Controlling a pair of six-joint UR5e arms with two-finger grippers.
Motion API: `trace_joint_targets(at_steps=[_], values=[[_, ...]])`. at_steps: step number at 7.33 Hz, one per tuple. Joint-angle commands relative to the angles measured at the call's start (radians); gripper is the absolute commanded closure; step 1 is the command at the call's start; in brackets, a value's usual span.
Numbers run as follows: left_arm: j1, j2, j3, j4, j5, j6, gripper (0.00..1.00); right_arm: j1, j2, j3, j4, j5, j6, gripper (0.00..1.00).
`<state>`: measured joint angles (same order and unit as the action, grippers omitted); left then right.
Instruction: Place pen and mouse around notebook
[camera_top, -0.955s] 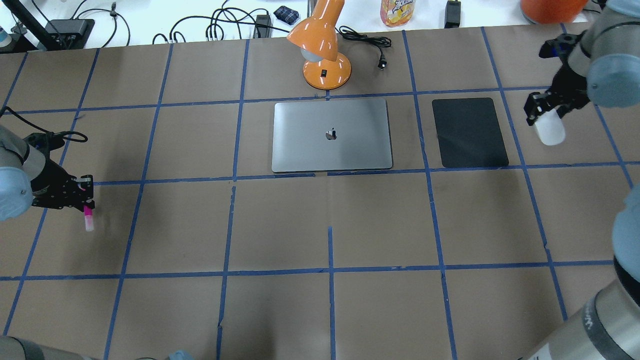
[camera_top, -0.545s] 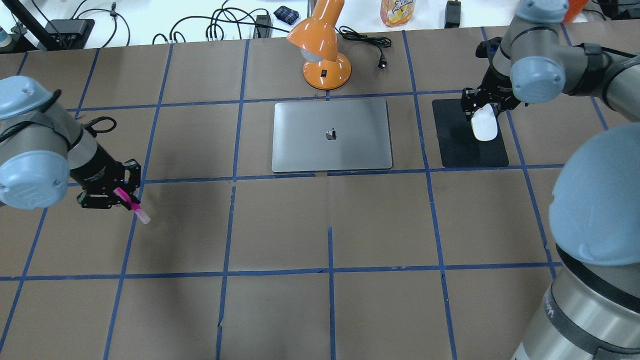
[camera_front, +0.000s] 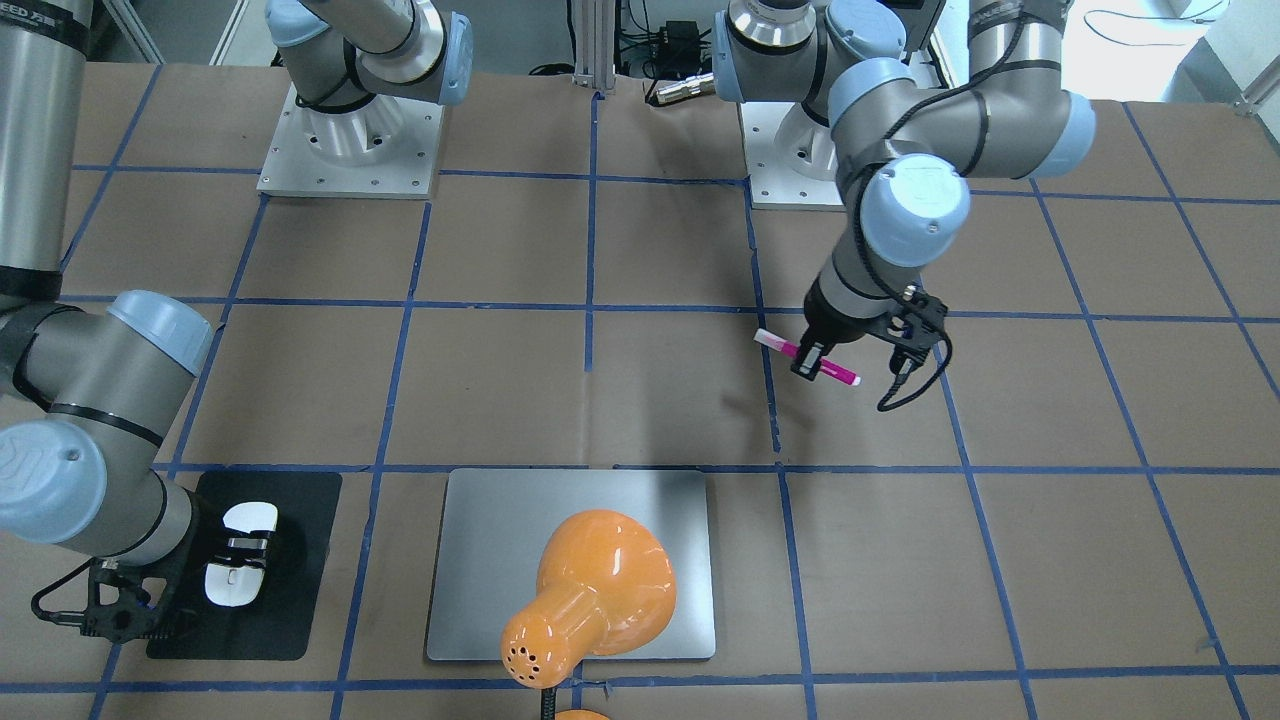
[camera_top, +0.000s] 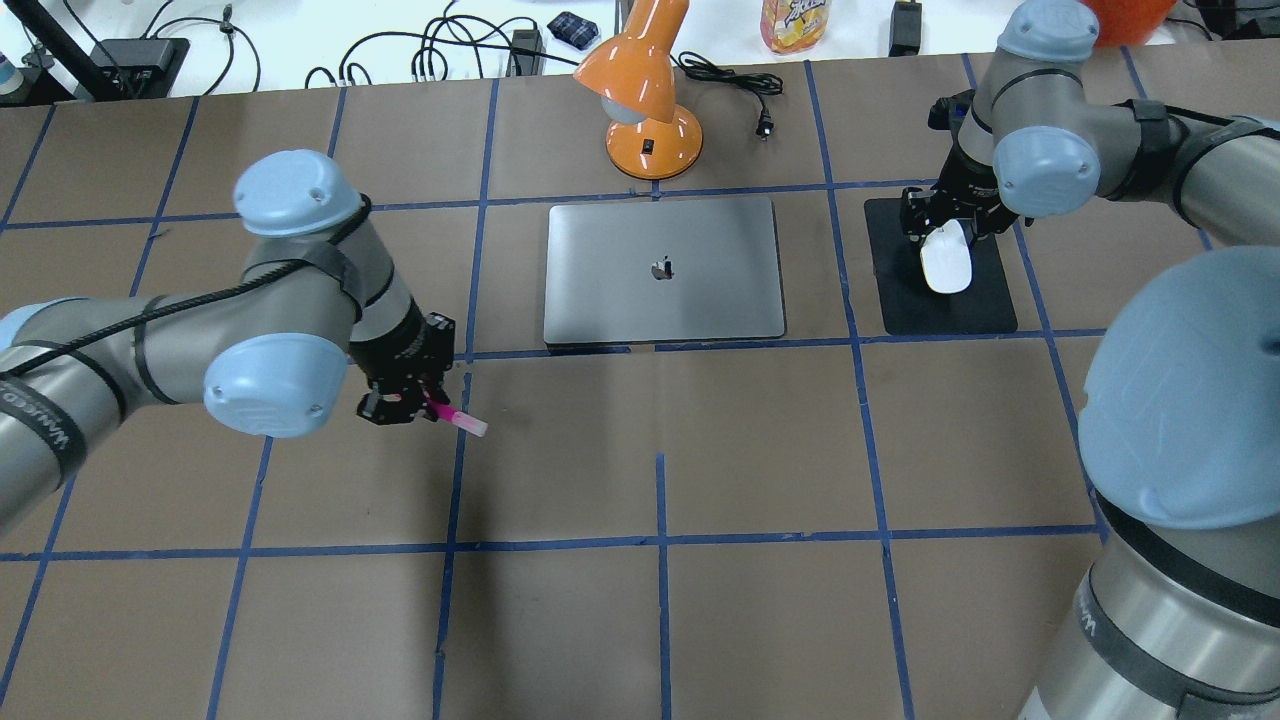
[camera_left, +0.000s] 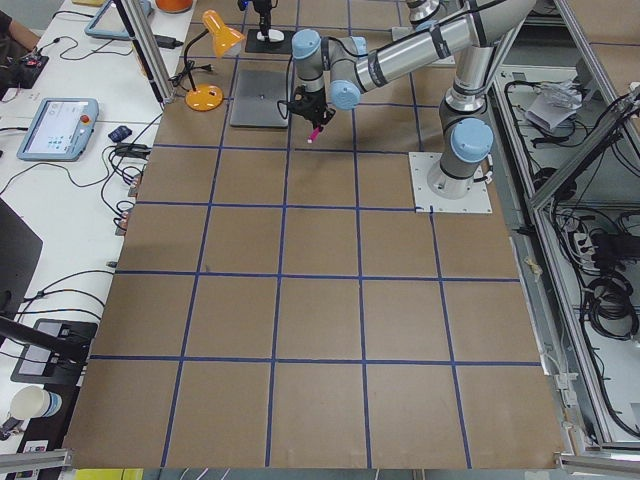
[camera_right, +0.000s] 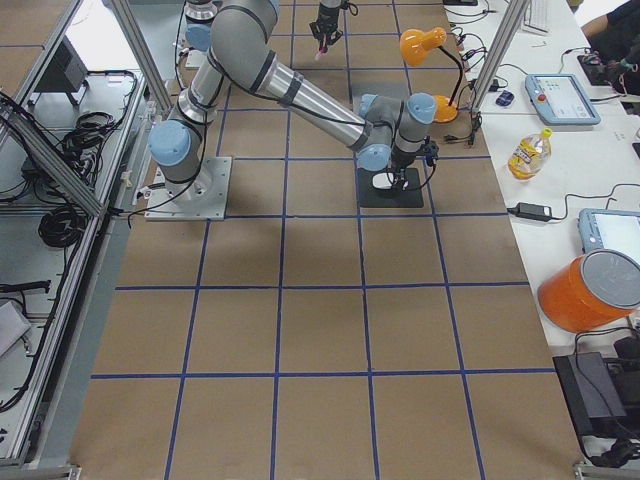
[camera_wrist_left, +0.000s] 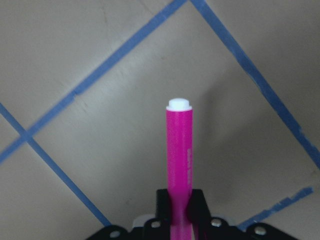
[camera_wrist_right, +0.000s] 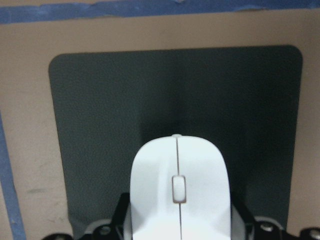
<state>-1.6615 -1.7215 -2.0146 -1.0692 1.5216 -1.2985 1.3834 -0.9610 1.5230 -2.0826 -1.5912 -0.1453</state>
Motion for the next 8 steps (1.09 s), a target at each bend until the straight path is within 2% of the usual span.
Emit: trace_joint_targets(at_steps=[1, 2, 3, 6, 8], values=[[-0.163, -0.062, 0.000, 0.172, -0.104, -0.316, 1.00, 0.000, -0.007, -0.012, 0.010, -0.004, -0.004, 0.00], [-0.211, -0.103, 0.000, 0.208, -0.112, -0.362, 1.00, 0.000, -0.028, -0.032, 0.018, -0.004, 0.003, 0.00], [-0.233, -0.133, 0.004, 0.272, -0.139, -0.384, 1.00, 0.000, -0.075, -0.047, 0.079, -0.004, 0.004, 0.00], [-0.267, -0.203, 0.055, 0.287, -0.136, -0.477, 1.00, 0.034, -0.324, -0.056, 0.359, -0.004, 0.009, 0.00], [-0.270, -0.246, 0.092, 0.284, -0.144, -0.585, 1.00, 0.040, -0.431, -0.091, 0.551, 0.008, 0.035, 0.00]])
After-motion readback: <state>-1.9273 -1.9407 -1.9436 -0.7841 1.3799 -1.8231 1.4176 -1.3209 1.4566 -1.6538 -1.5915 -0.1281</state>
